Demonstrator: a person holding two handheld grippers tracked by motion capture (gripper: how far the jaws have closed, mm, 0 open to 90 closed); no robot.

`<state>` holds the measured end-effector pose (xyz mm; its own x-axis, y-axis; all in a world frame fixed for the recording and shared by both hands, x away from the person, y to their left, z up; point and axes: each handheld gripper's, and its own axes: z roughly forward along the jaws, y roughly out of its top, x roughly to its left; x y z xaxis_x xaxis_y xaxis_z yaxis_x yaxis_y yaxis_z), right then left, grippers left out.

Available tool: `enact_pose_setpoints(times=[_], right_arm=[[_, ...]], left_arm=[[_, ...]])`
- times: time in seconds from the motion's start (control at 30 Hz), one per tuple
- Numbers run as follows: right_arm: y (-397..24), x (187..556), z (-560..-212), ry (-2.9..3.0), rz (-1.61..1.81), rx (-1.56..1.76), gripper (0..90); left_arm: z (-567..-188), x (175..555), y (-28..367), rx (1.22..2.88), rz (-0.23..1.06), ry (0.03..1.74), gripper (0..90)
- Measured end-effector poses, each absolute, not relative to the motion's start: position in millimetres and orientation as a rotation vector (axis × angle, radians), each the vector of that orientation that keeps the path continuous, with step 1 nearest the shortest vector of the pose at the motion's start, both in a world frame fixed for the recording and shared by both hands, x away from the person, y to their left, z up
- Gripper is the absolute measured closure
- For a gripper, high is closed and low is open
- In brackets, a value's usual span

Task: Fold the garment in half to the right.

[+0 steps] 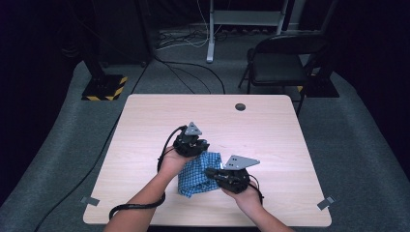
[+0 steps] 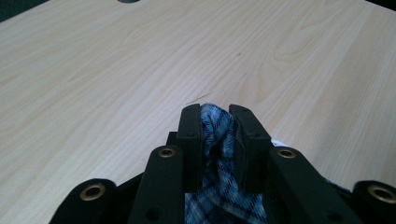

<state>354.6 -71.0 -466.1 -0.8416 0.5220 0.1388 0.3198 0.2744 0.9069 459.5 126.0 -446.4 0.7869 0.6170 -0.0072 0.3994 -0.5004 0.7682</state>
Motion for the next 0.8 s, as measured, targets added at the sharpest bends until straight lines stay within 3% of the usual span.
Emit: enact_pose_setpoints(times=[0.47,0.8], right_arm=[[-89,360,-485,2.395,1.564,0.851,79.9],[-104,355,-486,2.353,1.529,0.913,68.7]], left_arm=[[-468,466,110,2.194,0.309,0.785,72.4],[-459,469,113,2.147,0.293,0.81,51.9]])
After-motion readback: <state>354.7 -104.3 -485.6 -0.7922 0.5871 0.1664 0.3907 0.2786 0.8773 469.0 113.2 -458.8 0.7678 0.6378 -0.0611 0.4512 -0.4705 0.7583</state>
